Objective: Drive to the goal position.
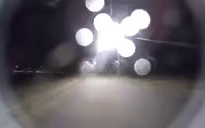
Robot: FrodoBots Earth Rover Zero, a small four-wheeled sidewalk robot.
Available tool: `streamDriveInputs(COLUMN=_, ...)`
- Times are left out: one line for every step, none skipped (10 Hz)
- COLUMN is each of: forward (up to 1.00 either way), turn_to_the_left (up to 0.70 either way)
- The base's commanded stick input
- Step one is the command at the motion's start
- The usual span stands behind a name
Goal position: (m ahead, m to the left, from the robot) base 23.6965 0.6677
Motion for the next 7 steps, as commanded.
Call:
streamDriveInputs(forward=1.0, turn_to_the_left=0.0)
streamDriveInputs(forward=1.0, turn_to_the_left=0.0)
streamDriveInputs(forward=1.0, turn_to_the_left=0.0)
streamDriveInputs(forward=1.0, turn_to_the_left=0.0)
streamDriveInputs(forward=1.0, turn_to_the_left=0.0)
streamDriveInputs(forward=1.0, turn_to_the_left=0.0)
streamDriveInputs(forward=1.0, turn_to_the_left=0.0)
